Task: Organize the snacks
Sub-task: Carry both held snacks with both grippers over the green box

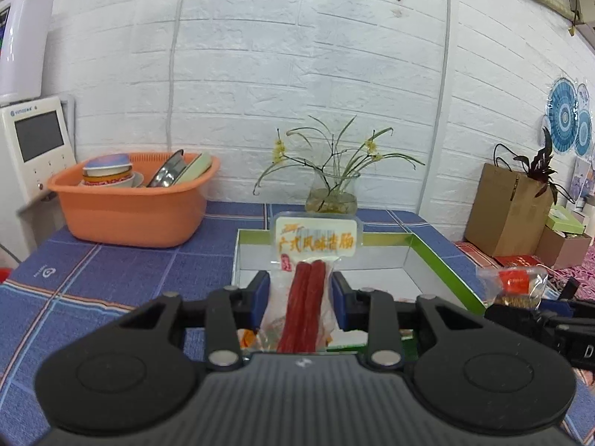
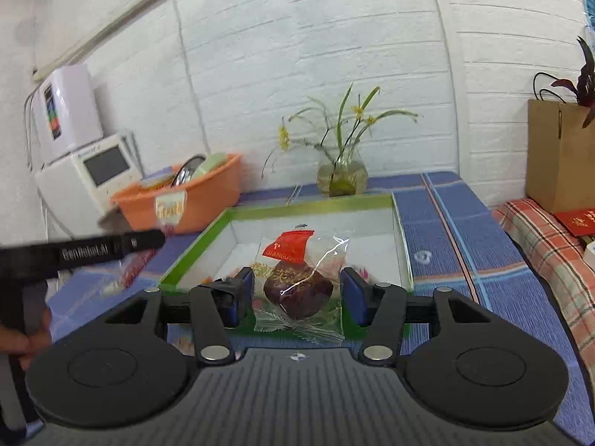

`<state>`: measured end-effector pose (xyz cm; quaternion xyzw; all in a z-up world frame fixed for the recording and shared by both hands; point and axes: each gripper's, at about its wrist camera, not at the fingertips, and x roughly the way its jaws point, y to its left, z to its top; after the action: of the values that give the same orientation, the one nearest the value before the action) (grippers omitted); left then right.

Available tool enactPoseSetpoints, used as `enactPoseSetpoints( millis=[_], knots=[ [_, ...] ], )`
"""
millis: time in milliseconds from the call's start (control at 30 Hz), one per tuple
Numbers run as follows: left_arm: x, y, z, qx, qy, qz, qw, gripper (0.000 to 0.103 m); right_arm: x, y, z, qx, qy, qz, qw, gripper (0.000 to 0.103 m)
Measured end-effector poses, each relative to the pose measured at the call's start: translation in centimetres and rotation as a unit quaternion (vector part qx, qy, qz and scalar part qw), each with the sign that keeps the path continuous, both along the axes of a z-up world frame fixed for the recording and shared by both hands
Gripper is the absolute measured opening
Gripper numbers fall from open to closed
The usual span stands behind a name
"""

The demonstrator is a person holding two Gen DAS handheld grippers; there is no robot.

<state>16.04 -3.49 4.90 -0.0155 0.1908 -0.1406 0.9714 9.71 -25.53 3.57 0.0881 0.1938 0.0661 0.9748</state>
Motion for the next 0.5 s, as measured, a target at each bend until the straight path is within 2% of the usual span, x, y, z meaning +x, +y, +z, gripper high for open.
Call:
enactPoseSetpoints(
  millis=[100, 200, 267, 300, 333, 433, 500],
  knots=[
    [1.5, -0.9, 0.1, -0.003, -0.006, -0.002, 1.0, 0.033, 1.3, -0.3, 0.9, 0.006, -0.028, -0.04, 0.999, 0.087],
    [2.7, -1.0, -0.1, -0.029, -0.014, -0.002, 0.9995, 0.033, 2.0, -0.7, 1.4, -0.001, -0.057, -0.072, 0.996, 0.087],
    [3.2, -0.9, -0.7, -0.051, -0.015, 0.0, 0.9986, 0.033, 2.7, -0.8, 1.3, -0.006, -0.059, -0.079, 0.995, 0.087],
    [3.7, -1.0, -1.1, -0.06, -0.007, 0.001, 0.9982, 0.033, 3.2, -0.8, 1.0, -0.008, -0.054, -0.081, 0.995, 0.087],
    [4.3, -1.4, -1.4, -0.051, 0.006, -0.008, 0.9987, 0.033, 3.7, -0.5, 0.6, -0.011, -0.046, -0.08, 0.996, 0.087],
    [4.8, -1.8, -2.2, -0.033, 0.008, -0.009, 0.9994, 0.033, 6.2, 0.4, -0.9, -0.015, 0.001, -0.073, 0.997, 0.087],
    [4.9, -1.7, -2.4, -0.025, 0.006, -0.007, 0.9997, 0.034, 7.8, 0.9, -1.8, -0.001, 0.039, -0.069, 0.997, 0.087]
  ],
)
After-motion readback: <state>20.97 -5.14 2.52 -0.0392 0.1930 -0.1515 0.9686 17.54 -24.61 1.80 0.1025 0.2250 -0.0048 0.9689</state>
